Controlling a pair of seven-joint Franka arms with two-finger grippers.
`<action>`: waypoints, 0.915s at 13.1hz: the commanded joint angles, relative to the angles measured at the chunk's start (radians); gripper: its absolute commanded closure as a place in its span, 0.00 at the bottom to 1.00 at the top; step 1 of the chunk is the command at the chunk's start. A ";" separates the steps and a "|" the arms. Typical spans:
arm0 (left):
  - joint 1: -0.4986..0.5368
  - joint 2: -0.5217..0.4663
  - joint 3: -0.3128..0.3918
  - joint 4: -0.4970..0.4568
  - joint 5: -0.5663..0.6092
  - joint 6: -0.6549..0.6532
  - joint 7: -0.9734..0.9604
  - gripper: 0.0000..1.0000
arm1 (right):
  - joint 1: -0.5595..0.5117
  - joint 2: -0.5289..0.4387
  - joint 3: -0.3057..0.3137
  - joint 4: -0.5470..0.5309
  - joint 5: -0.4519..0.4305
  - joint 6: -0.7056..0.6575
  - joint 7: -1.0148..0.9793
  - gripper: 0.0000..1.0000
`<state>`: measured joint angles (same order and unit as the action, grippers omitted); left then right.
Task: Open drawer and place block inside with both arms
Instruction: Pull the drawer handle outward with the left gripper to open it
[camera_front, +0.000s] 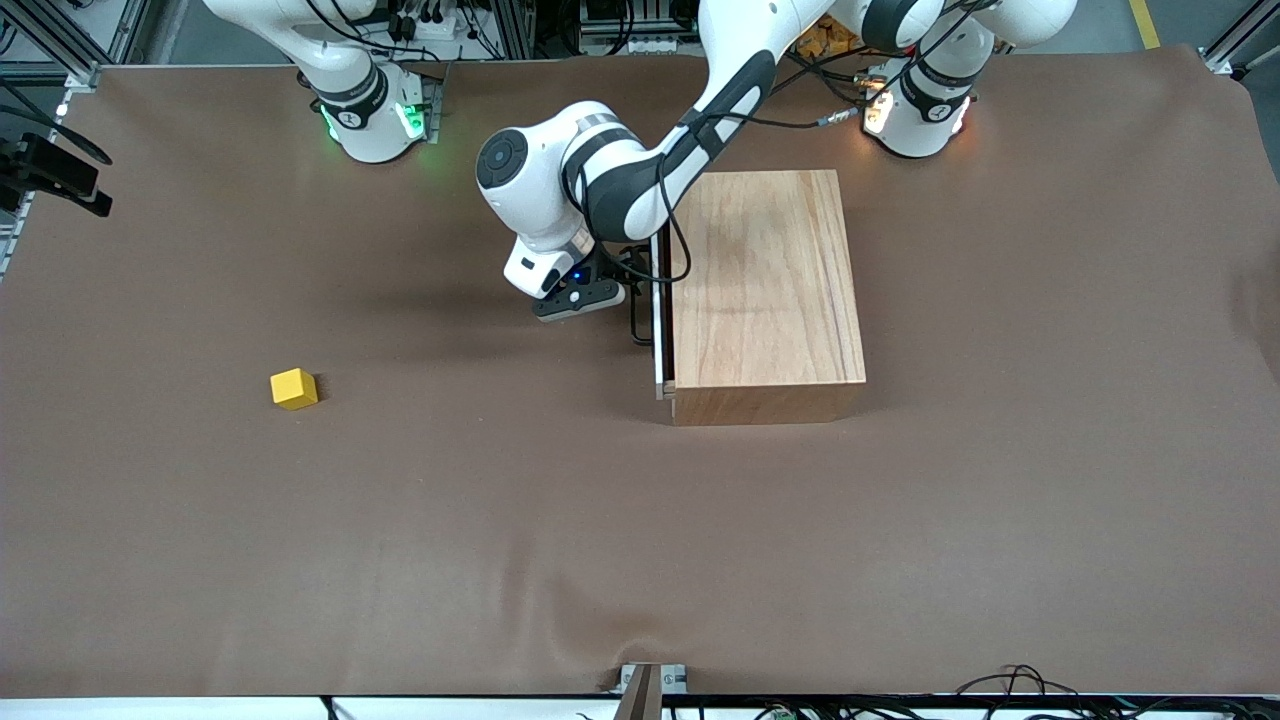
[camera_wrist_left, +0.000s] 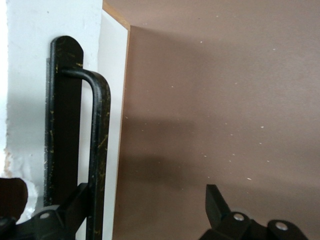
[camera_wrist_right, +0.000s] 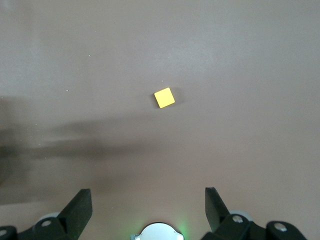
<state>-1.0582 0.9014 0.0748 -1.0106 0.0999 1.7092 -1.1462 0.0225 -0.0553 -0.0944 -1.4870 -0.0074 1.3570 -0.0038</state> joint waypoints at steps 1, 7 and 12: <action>-0.017 0.011 -0.006 0.024 0.006 0.024 -0.018 0.00 | 0.000 -0.021 0.001 -0.019 -0.006 -0.001 0.007 0.00; -0.022 0.013 -0.021 0.026 0.004 0.096 -0.020 0.00 | -0.001 -0.021 0.001 -0.019 -0.006 -0.001 0.007 0.00; -0.022 0.017 -0.029 0.026 0.004 0.147 -0.020 0.00 | -0.004 -0.021 -0.001 -0.019 -0.006 0.002 0.007 0.00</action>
<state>-1.0762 0.9020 0.0568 -1.0103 0.0999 1.8270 -1.1462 0.0223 -0.0553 -0.0956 -1.4870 -0.0074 1.3568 -0.0038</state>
